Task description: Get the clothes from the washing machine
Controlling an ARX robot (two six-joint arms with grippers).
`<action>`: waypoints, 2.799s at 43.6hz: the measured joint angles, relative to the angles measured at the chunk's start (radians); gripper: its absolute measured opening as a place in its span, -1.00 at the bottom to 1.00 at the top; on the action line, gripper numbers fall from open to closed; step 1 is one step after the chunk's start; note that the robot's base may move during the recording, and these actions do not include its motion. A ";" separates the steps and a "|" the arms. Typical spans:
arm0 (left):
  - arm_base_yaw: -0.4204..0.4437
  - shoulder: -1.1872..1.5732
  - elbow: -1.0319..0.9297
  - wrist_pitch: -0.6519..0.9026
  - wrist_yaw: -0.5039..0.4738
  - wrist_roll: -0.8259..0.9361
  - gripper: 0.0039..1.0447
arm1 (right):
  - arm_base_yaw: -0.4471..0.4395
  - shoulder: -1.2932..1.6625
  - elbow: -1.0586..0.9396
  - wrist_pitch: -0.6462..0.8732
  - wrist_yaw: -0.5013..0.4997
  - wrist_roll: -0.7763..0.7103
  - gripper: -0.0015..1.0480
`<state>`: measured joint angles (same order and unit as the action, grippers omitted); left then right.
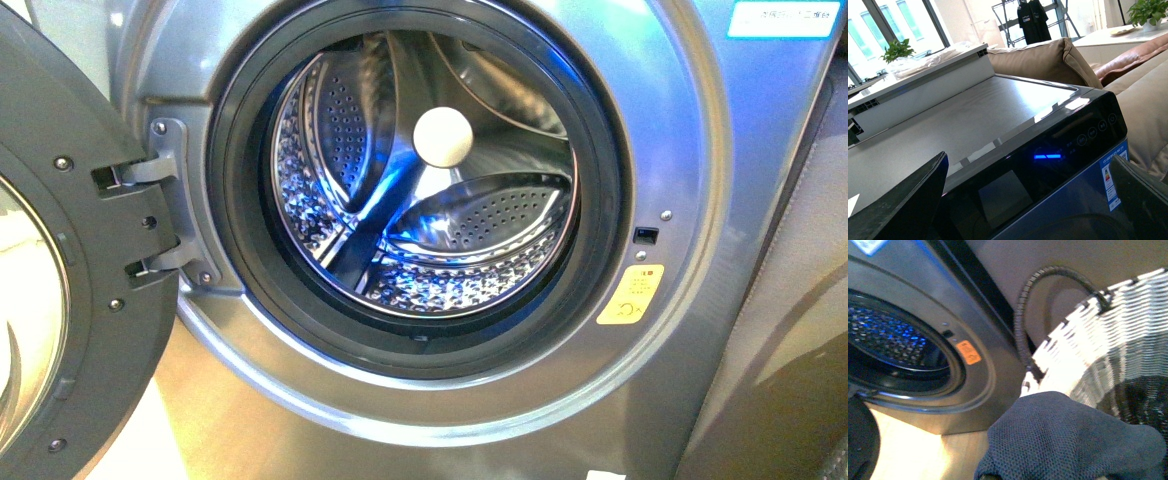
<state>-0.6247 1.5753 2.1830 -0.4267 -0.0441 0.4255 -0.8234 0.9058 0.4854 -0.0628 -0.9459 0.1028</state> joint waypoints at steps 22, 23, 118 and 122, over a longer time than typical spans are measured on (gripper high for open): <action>0.000 0.000 0.000 0.000 0.000 0.000 0.88 | -0.058 0.443 -0.106 0.431 0.223 -0.037 -0.48; 0.000 0.000 0.000 0.000 0.000 0.000 0.88 | -0.058 0.458 -0.106 0.423 0.223 -0.033 -0.42; -0.058 -0.253 -0.211 -0.231 -0.644 -0.636 0.88 | 0.800 -0.728 -0.493 0.747 0.690 0.088 0.85; -0.047 -0.304 -0.288 -0.183 -0.620 -0.577 0.72 | 0.810 -0.732 -0.493 0.742 0.706 0.077 0.85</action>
<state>-0.6716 1.2716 1.8954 -0.6098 -0.6643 -0.1516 -0.0135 0.1738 -0.0078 0.6788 -0.2398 0.1802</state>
